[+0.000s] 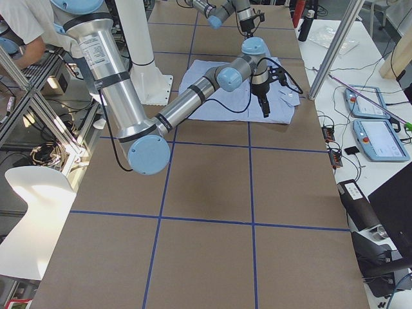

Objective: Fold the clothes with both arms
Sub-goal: 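Carry the grasped cuff with the left gripper across the shirt body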

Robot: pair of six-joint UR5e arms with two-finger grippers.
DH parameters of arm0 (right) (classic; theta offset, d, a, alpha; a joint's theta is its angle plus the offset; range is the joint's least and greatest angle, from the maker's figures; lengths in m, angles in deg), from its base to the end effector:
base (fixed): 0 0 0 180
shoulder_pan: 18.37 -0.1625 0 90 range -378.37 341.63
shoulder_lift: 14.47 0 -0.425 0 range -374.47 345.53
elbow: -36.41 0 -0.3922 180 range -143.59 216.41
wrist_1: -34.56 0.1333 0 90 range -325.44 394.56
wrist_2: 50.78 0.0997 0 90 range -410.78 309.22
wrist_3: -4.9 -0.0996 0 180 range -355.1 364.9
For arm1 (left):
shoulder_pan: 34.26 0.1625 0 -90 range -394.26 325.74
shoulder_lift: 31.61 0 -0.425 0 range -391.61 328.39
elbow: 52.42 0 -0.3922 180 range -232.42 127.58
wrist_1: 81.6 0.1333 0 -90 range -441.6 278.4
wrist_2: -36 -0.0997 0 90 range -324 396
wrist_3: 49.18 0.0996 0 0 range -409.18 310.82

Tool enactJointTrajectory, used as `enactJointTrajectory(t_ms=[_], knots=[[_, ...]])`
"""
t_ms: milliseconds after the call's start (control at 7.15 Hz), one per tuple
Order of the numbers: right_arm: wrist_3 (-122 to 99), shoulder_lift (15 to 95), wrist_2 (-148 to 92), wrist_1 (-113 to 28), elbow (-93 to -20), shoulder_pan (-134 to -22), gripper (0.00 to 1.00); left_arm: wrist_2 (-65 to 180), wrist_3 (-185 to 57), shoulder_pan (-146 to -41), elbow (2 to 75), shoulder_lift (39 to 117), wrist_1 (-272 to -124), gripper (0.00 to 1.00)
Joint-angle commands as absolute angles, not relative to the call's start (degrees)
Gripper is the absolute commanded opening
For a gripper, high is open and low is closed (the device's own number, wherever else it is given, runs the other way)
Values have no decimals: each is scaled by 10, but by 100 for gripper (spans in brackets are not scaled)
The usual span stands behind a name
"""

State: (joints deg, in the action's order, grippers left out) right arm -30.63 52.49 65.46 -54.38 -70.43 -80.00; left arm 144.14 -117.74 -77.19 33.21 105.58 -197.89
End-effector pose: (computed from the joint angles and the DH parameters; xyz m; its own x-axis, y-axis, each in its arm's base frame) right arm -0.2071 -0.5714 0.3043 0.7388 -0.1680 0.6526 -0.0865 0.9367 0.3392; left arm 0.4600 -0.5676 0.1253 0.4018 0.1007 -0.9102 0.3088 0.9208 0.2382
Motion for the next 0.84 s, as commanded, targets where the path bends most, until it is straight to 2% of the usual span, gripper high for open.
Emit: enactJointTrajectory(t_ms=[0, 280, 420, 560, 700], knots=[[-307, 526, 655, -544, -706, -800, 100, 1388, -1205, -730, 200, 1182, -1971, 0], [-308, 526, 655, -544, -705, -801, 100, 1301, -1205, -684, 127, 1202, -1975, 0], [-307, 526, 655, -544, -704, -800, 100, 1274, -1204, -666, 111, 1203, -1975, 4], [-307, 526, 655, -544, -703, -800, 100, 1260, -1205, -651, 110, 1206, -1975, 51], [-308, 526, 655, -544, -703, -800, 100, 1260, -1208, -640, 110, 1223, -1976, 86]])
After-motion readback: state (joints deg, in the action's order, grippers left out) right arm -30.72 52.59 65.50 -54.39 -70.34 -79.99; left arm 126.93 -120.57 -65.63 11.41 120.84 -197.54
